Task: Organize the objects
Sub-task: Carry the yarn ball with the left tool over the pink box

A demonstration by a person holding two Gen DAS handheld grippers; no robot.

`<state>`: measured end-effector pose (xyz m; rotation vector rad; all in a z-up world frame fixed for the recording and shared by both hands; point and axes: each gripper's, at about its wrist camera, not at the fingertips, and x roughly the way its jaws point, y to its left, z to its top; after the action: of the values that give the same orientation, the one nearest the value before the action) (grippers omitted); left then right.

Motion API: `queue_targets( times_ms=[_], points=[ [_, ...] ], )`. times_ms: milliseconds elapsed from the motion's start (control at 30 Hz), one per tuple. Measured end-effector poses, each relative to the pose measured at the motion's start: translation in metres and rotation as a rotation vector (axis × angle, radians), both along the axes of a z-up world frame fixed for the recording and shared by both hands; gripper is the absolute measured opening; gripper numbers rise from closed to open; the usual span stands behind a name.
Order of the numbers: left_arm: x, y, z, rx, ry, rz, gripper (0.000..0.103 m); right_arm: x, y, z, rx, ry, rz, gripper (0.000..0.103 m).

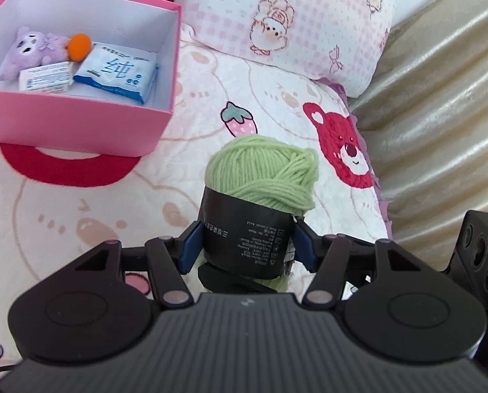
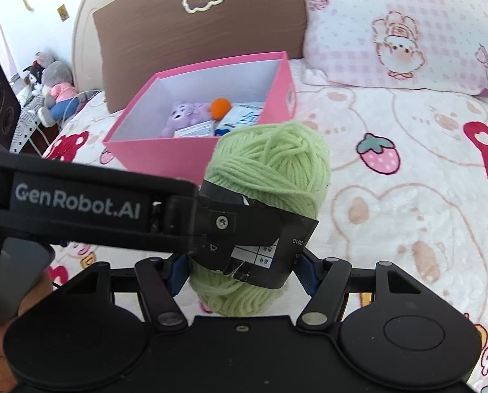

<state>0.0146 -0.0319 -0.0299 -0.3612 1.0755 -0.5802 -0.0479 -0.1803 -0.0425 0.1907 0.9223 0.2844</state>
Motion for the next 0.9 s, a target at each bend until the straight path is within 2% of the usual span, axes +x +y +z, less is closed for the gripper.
queue_targets(
  times_ms=[333, 900],
  points=[
    [-0.009, 0.031, 0.016, -0.04, 0.003, 0.03, 0.058, -0.001, 0.028, 0.023, -0.046, 0.007, 0.081, 0.07],
    [-0.001, 0.058, 0.036, -0.062, -0.044, 0.099, 0.059, 0.021, 0.059, 0.049, -0.104, -0.015, 0.12, 0.071]
  ],
)
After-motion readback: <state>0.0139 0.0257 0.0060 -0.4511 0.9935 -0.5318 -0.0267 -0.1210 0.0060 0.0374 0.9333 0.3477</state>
